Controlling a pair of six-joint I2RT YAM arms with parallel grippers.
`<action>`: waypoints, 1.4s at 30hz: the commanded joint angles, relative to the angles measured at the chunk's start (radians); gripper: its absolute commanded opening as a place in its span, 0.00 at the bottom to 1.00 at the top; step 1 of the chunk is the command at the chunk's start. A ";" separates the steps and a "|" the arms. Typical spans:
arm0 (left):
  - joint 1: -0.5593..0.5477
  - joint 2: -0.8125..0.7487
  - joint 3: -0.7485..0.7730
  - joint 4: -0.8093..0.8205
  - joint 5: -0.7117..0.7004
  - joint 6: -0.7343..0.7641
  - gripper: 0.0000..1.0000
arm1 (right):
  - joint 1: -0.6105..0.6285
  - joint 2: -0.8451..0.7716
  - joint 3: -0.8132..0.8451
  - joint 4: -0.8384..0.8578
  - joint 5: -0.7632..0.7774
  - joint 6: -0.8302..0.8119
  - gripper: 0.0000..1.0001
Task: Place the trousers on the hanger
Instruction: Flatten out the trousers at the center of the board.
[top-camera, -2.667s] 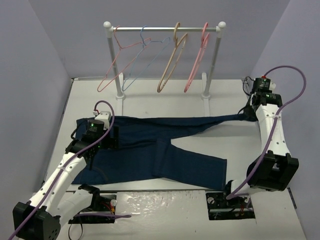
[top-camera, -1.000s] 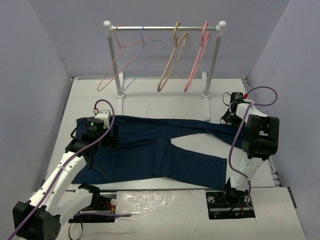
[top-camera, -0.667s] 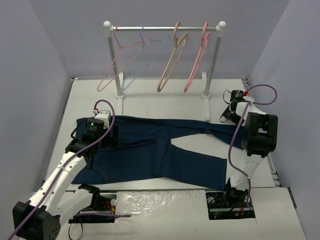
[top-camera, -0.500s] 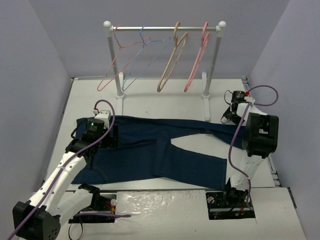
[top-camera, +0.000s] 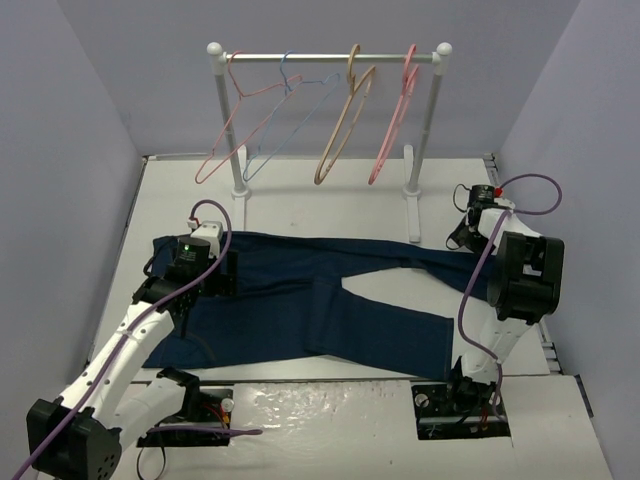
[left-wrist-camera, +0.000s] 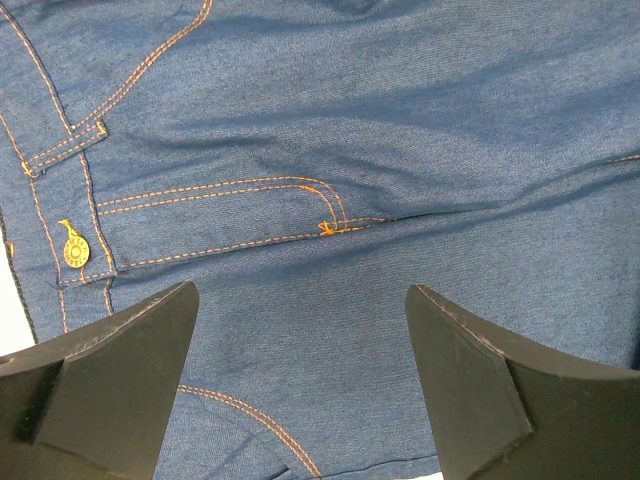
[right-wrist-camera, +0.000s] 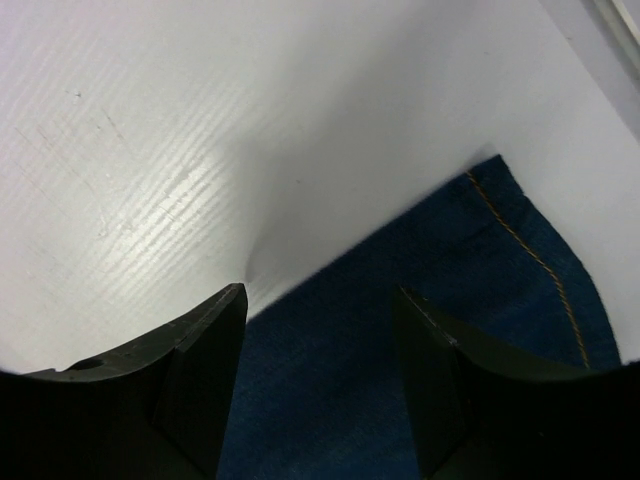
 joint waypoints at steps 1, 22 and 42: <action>-0.003 -0.001 0.044 0.034 -0.001 0.007 0.82 | -0.010 -0.075 -0.010 -0.034 0.042 -0.023 0.57; -0.003 -0.005 0.045 0.032 -0.002 0.006 0.82 | -0.016 0.030 -0.101 0.049 -0.061 -0.012 0.26; -0.003 -0.008 0.045 0.031 -0.004 0.007 0.82 | -0.014 -0.258 -0.004 0.060 -0.112 -0.033 0.00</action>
